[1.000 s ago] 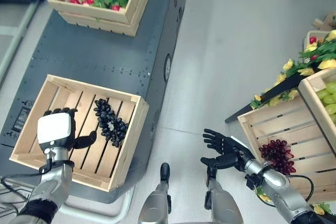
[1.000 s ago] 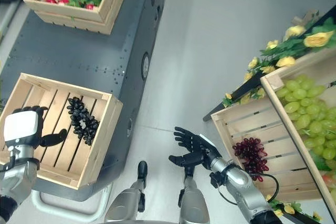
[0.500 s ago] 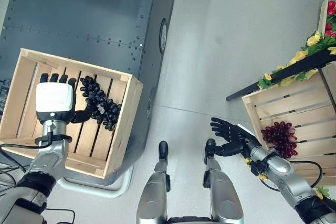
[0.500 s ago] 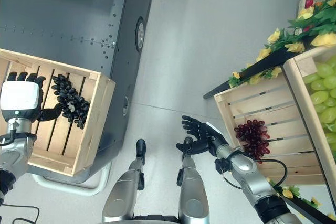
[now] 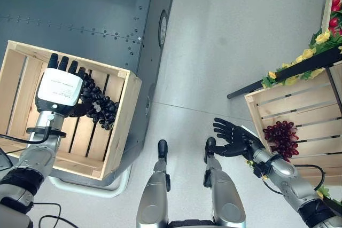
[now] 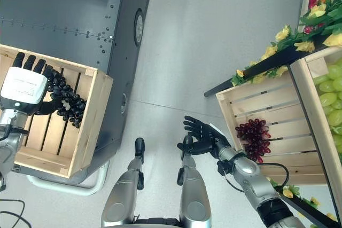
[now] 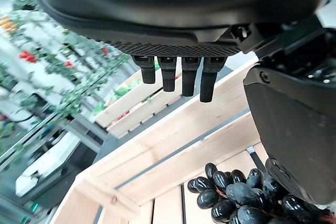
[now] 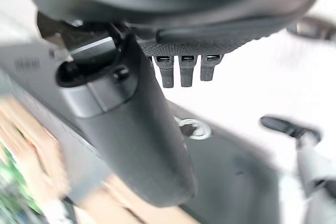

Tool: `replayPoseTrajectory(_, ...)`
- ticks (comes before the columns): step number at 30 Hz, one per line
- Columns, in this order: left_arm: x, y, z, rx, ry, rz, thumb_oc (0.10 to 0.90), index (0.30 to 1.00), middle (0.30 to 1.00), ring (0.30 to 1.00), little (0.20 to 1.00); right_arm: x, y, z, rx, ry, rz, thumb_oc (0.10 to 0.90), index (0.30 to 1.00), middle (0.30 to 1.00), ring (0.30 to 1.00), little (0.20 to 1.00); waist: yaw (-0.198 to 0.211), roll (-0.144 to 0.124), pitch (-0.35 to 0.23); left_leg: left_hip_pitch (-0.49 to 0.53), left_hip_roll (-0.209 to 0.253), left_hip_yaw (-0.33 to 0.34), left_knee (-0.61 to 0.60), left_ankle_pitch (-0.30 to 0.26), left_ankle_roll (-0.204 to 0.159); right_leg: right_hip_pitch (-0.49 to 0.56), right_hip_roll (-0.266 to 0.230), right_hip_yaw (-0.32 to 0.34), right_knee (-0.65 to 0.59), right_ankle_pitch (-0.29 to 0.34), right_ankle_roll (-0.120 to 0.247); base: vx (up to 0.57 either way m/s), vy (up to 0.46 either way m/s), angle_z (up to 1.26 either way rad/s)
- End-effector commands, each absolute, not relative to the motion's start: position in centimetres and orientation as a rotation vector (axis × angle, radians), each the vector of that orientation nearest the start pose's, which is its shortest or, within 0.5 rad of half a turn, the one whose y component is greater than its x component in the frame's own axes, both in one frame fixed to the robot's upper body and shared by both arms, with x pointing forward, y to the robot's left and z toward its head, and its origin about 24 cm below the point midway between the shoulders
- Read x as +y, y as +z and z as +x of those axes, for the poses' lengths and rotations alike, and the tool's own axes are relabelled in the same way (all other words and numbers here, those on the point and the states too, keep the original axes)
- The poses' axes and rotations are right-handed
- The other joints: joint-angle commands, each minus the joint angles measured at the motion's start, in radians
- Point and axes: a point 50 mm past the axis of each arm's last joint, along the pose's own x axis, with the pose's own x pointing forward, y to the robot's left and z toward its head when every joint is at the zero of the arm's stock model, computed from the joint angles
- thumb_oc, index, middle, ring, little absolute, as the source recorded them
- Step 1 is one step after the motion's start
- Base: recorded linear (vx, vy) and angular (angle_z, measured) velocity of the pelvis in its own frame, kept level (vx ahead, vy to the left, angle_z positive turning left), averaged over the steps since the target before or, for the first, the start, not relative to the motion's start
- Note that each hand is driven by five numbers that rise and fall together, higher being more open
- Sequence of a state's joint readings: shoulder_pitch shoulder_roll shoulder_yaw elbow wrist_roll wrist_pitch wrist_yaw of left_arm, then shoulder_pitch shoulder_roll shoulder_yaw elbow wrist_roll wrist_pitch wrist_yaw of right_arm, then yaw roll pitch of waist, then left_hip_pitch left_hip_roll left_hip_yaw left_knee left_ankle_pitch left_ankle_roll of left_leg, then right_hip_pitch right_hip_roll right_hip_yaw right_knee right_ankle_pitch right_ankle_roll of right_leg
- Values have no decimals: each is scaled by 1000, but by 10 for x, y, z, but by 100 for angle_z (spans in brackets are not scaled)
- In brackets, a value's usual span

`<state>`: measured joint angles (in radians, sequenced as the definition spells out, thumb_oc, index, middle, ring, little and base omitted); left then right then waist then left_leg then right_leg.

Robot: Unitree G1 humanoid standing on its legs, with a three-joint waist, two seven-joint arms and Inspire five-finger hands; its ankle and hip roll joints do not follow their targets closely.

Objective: Pick up the fruits from the basket on one side to the basket on the other side

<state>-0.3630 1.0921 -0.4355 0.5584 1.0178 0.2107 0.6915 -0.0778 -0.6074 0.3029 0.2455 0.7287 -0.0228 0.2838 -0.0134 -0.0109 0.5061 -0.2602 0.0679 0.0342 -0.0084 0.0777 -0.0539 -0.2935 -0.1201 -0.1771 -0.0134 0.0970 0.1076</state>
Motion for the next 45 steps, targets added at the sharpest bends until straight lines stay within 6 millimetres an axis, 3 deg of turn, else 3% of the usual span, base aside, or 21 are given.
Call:
replayPoseTrajectory(1, 359, 184, 287, -375, 499, 2389, 800, 900, 900, 900, 900, -203, 32, 246, 169, 452, 189, 800, 900, 900, 900, 900, -5, 5, -26, -65, -55, 44, 102, -31, -7, -85, 10, -24, 221, -103, 22, 0, 0, 0)
replayPoseTrajectory(8, 350, 173, 290, -346, 222, 2392, 800, 900, 900, 900, 900, -207, 35, 245, 168, 442, 161, 800, 900, 900, 900, 900, -5, 13, -20, -57, -61, 47, 91, -29, -7, -73, 5, -30, 205, -93, 29, 0, 4, 3)
replayPoseTrajectory(15, 344, 168, 290, -287, 62, 2374, 800, 900, 900, 900, 900, -212, 41, 246, 170, 434, 144, 800, 900, 900, 900, 900, -1, 20, -15, -52, -71, 43, 85, -27, -4, -62, 4, -31, 191, -84, 34, 2, 4, 3)
replayPoseTrajectory(22, 347, 173, 291, -253, 96, 2383, 800, 900, 900, 900, 900, -213, 40, 245, 169, 424, 149, 800, 900, 900, 900, 900, 2, 20, -18, -46, -73, 50, 76, -27, -1, -55, 3, -38, 179, -79, 36, 0, 0, 0)
replayPoseTrajectory(34, 345, 158, 298, -149, 13, 2438, 800, 900, 900, 900, 900, -208, 44, 248, 158, 431, 144, 800, 900, 900, 900, 900, 2, 6, -12, -52, -70, 51, 69, -20, -1, -63, 10, -38, 176, -72, 39, 0, -2, 1)
replayPoseTrajectory(45, 355, 160, 302, 63, 191, 2580, 800, 900, 900, 900, 900, -204, 45, 252, 154, 426, 160, 800, 900, 900, 900, 900, 3, -7, -8, -58, -66, 59, 73, -21, 0, -69, 9, -43, 177, -69, 41, 1, -3, 0)
